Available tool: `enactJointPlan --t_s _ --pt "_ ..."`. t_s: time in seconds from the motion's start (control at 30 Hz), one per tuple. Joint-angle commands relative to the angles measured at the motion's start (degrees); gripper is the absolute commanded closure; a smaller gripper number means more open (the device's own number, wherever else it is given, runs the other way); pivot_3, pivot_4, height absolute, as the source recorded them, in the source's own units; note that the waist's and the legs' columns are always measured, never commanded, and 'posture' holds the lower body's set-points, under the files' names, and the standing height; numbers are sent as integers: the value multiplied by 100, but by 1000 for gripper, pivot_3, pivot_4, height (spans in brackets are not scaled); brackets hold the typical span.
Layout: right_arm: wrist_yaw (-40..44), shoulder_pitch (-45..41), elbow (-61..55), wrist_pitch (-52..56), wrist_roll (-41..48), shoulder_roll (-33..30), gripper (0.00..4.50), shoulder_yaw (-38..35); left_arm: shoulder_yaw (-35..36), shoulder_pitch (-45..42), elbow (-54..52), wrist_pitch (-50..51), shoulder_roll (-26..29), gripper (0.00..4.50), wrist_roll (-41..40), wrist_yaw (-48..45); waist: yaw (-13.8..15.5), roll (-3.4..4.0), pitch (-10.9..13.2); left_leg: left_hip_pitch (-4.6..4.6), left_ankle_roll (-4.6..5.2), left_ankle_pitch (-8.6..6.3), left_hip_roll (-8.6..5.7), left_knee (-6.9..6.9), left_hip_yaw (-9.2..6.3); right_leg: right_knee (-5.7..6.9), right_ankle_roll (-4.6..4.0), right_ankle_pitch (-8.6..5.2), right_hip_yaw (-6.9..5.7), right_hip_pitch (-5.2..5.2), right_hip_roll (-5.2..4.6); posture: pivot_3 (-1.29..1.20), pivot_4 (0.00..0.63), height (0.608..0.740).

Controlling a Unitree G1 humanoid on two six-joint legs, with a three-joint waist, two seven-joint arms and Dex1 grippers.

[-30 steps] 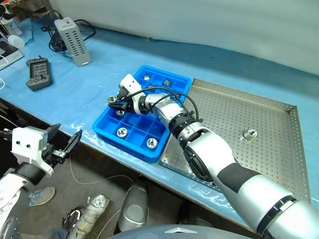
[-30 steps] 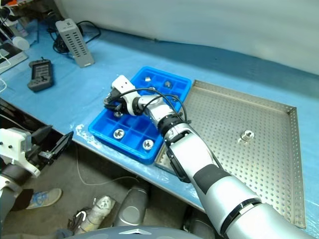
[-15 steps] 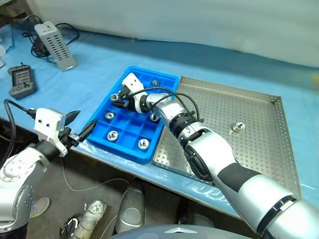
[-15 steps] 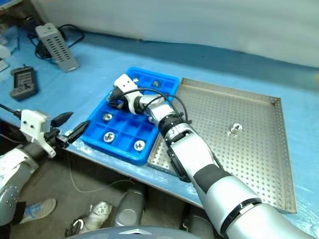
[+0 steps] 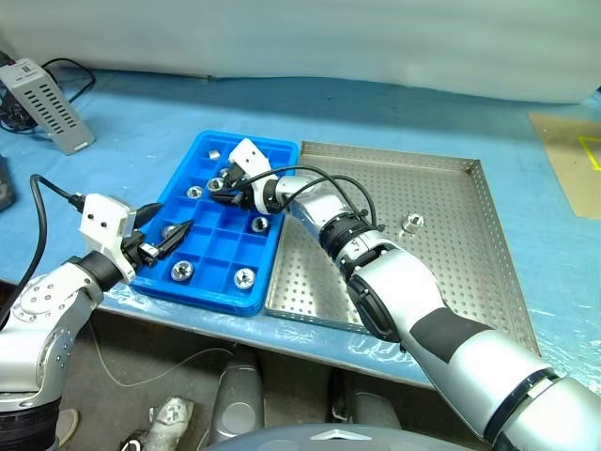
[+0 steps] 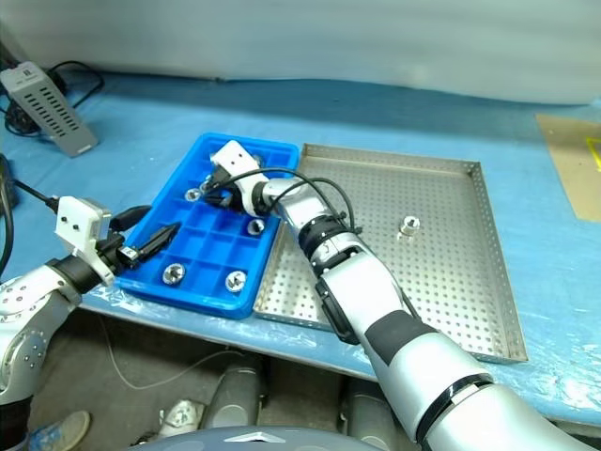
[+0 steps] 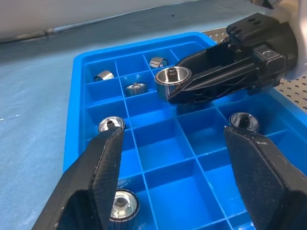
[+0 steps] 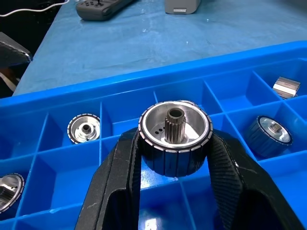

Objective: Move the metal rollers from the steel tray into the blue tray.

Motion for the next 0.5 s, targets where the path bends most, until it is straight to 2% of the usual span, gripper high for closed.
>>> enactJointPlan --t_s 0.03,0.5 --pt "172 95 -357 -37 89 560 2906 -17 175 48 -168 -78 66 1012 -30 -14 2 0 0 0 0 0 0 0 1 0 0 0 0 0 0 380 150 740" --pt "108 202 -240 -10 -1 694 2906 79 413 439 -458 -3 40 1012 -125 83 31 0 0 1 3 -1 1 4 0 2 -3 0 -3 6 -2 409 150 740"
